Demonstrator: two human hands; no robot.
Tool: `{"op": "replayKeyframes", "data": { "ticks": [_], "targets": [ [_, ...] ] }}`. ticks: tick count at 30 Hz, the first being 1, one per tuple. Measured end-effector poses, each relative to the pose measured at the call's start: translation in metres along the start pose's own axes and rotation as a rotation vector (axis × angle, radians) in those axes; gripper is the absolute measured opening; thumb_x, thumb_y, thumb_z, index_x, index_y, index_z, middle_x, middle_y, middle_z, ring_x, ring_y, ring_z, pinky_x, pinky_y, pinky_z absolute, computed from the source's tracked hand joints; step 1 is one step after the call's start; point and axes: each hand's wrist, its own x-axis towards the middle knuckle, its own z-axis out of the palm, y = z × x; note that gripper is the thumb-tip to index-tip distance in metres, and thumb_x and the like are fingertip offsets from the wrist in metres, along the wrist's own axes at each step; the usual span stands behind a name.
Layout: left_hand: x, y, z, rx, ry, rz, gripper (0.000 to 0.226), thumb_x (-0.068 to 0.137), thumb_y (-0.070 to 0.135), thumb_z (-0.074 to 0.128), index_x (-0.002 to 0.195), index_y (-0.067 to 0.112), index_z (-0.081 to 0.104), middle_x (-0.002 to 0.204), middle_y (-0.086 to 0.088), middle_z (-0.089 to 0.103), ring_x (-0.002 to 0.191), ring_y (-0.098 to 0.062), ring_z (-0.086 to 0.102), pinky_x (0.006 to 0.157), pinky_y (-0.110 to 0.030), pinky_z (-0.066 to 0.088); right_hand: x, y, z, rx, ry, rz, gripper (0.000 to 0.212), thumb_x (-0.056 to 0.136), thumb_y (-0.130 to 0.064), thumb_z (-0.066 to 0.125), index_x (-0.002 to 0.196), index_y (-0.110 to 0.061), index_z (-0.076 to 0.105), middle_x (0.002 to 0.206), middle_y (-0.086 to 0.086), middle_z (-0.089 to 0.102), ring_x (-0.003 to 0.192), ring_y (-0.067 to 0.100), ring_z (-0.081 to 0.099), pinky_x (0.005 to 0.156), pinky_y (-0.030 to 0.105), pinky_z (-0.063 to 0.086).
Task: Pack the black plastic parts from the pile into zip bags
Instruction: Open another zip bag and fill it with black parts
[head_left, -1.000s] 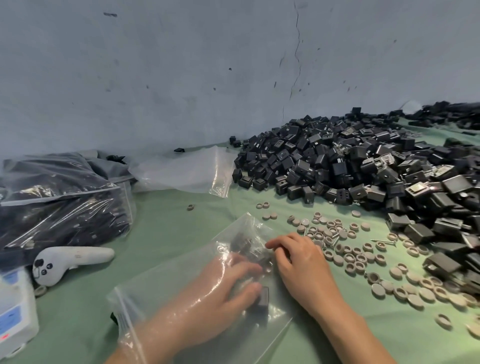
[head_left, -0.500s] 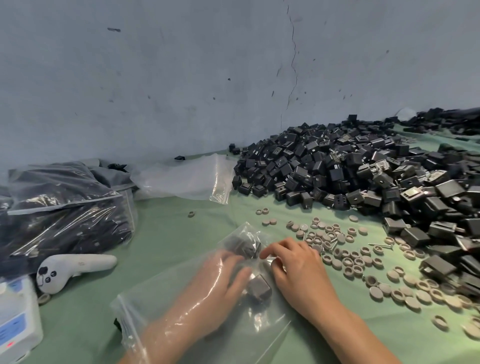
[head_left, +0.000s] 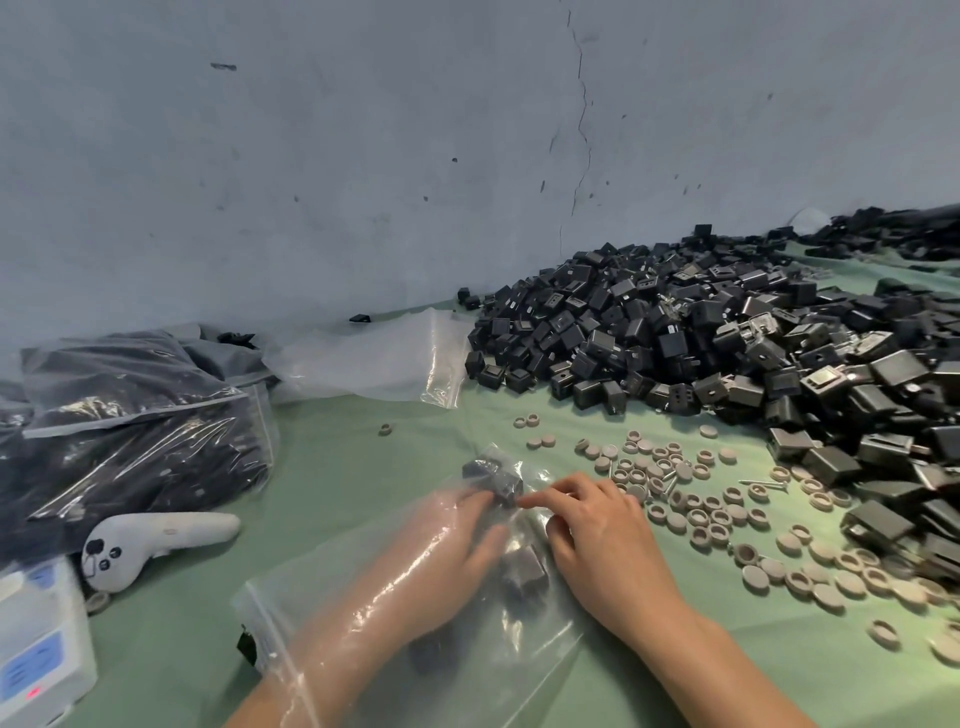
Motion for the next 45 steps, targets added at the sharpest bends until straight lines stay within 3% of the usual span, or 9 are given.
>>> {"op": "replayKeyframes", "data": {
  "ticks": [5,10,12,21,25,28,31,34,45],
  "targets": [
    [0.022,0.005,0.01,0.111,-0.117,-0.134,0.043,0.101,0.039,0.045,0.137,0.017,0.052,0.135,-0.01,0.051,0.122,-0.03,0.049,0.102,-0.039,0.041,-0.001,-0.001,-0.001,0.001,0.005,0.003,0.035,0.101,-0.033,0.041,0.128,-0.047,0.058,0.123,-0.017,0.053,0.119,0.009,0.045,0.101,0.03,0.031],
    [-0.007,0.019,-0.018,-0.162,-0.091,-0.072,0.039,0.104,0.034,0.044,0.141,0.023,0.049,0.137,-0.006,0.053,0.118,-0.01,0.051,0.097,-0.01,0.03,0.001,-0.001,-0.002,0.036,-0.008,0.028,0.036,0.1,-0.034,0.038,0.128,-0.046,0.058,0.131,-0.018,0.051,0.125,0.009,0.042,0.106,0.034,0.027],
    [-0.028,0.026,-0.03,-0.288,-0.128,-0.053,0.033,0.102,0.024,0.052,0.135,0.023,0.053,0.122,-0.009,0.058,0.088,-0.009,0.057,0.083,-0.013,0.041,0.003,-0.001,-0.002,0.085,-0.004,0.052,0.037,0.1,-0.032,0.038,0.127,-0.044,0.06,0.131,-0.018,0.052,0.125,0.008,0.042,0.107,0.033,0.027],
    [-0.027,0.039,-0.029,-0.27,-0.242,-0.013,0.036,0.094,0.032,0.065,0.128,0.025,0.055,0.084,0.014,0.047,0.068,0.015,0.049,0.066,-0.005,0.038,0.003,0.0,-0.004,0.351,0.085,0.132,0.037,0.097,-0.016,0.044,0.113,-0.039,0.068,0.121,-0.021,0.061,0.114,0.003,0.047,0.106,0.034,0.036],
    [-0.013,0.033,-0.013,-0.145,-0.2,-0.055,0.02,0.084,0.046,0.056,0.102,0.037,0.057,0.087,0.016,0.06,0.077,0.007,0.057,0.073,-0.015,0.046,0.004,0.0,-0.006,0.398,0.092,0.159,0.037,0.098,-0.014,0.044,0.111,-0.037,0.07,0.12,-0.019,0.062,0.112,0.004,0.047,0.105,0.033,0.037],
    [-0.007,0.029,-0.011,-0.237,-0.214,-0.008,0.042,0.086,0.022,0.049,0.114,0.052,0.057,0.109,0.02,0.061,0.098,0.008,0.057,0.091,-0.015,0.044,0.004,0.002,-0.006,0.417,0.094,0.171,0.038,0.098,-0.011,0.042,0.112,-0.032,0.071,0.12,-0.016,0.061,0.116,0.006,0.047,0.105,0.031,0.037],
    [-0.007,0.025,-0.013,-0.304,-0.214,-0.094,0.045,0.087,0.042,0.039,0.127,0.06,0.046,0.127,0.018,0.049,0.115,0.012,0.044,0.105,-0.022,0.039,0.005,0.004,-0.006,0.441,0.099,0.186,0.04,0.097,-0.008,0.041,0.112,-0.029,0.071,0.121,-0.014,0.061,0.118,0.007,0.047,0.106,0.028,0.035],
    [-0.012,0.034,-0.014,-0.242,-0.213,-0.057,0.053,0.077,0.073,0.047,0.127,0.056,0.046,0.118,0.026,0.052,0.108,0.014,0.048,0.089,-0.015,0.043,0.004,0.004,-0.007,0.433,0.097,0.181,0.04,0.097,-0.007,0.041,0.112,-0.029,0.071,0.122,-0.014,0.061,0.118,0.008,0.047,0.106,0.028,0.035],
    [-0.002,0.042,-0.002,0.147,-0.085,0.036,0.026,0.096,0.045,0.028,0.091,0.031,0.049,0.092,0.015,0.057,0.092,-0.012,0.047,0.092,-0.033,0.039,0.005,0.007,-0.007,0.489,0.136,0.214,0.04,0.095,-0.006,0.04,0.106,-0.028,0.072,0.118,-0.013,0.063,0.117,0.009,0.05,0.106,0.029,0.037]
  ]
}}
